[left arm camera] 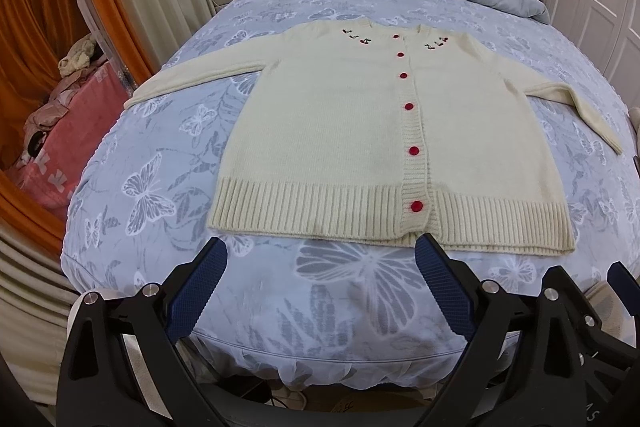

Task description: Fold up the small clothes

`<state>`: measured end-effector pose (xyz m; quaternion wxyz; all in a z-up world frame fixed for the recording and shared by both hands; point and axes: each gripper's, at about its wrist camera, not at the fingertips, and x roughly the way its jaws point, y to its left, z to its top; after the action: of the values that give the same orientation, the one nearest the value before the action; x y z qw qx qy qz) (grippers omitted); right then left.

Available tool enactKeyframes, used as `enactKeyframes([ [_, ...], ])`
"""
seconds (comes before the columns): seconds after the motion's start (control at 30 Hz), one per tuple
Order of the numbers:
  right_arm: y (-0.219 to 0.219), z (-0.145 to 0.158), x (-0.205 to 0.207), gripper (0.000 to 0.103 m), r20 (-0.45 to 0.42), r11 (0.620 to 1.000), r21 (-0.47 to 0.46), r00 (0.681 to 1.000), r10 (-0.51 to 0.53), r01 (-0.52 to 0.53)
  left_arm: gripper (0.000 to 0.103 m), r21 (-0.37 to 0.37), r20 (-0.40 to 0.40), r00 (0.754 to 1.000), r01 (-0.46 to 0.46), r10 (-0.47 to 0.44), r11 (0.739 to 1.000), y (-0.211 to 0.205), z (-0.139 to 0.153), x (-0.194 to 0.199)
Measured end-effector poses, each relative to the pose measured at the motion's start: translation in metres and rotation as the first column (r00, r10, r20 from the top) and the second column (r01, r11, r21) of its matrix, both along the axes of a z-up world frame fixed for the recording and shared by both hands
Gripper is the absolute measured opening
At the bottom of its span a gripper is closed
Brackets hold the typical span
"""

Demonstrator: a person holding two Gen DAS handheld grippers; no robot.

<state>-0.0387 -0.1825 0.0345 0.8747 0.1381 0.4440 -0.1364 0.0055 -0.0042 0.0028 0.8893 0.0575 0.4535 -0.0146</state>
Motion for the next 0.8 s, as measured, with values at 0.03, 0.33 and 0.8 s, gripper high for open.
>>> enactKeyframes([
  [0.03, 0.0, 0.0, 0.0, 0.098, -0.002, 1.0, -0.001, 1.0, -0.001, 0.001, 0.093, 0.0, -0.001, 1.0, -0.001, 0.001, 1.0, 0.0, 0.0, 0.0],
  [0.33, 0.0, -0.02, -0.001, 0.098, -0.023, 1.0, 0.019, 1.0, -0.005, 0.005, 0.093, 0.016, -0.023, 1.0, -0.004, 0.005, 1.0, 0.002, -0.014, 0.006],
  [0.8, -0.151, -0.02, 0.04, 0.098, -0.002, 0.95, 0.241, 0.979, -0.205, 0.199, 0.098, -0.141, -0.099, 0.989, -0.126, 0.113, 0.982, 0.05, -0.015, 0.058],
])
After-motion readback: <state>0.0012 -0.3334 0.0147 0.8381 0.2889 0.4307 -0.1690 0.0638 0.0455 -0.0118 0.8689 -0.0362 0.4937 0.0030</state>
